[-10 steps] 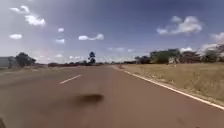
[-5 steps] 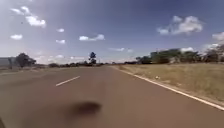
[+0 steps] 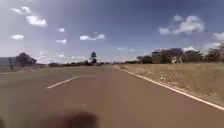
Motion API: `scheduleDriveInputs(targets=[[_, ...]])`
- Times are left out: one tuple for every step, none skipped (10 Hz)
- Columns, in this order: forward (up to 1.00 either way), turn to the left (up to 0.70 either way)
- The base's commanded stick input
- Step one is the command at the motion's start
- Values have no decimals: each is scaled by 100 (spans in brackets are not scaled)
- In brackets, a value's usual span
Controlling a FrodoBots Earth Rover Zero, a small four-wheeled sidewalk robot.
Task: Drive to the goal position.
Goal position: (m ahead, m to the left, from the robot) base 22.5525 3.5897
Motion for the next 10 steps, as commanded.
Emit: scheduleDriveInputs(targets=[[85, 0], [85, 0], [85, 0], [85, 0], [85, 0], [85, 0], [85, 0], [85, 0], [85, 0], [85, 0]])
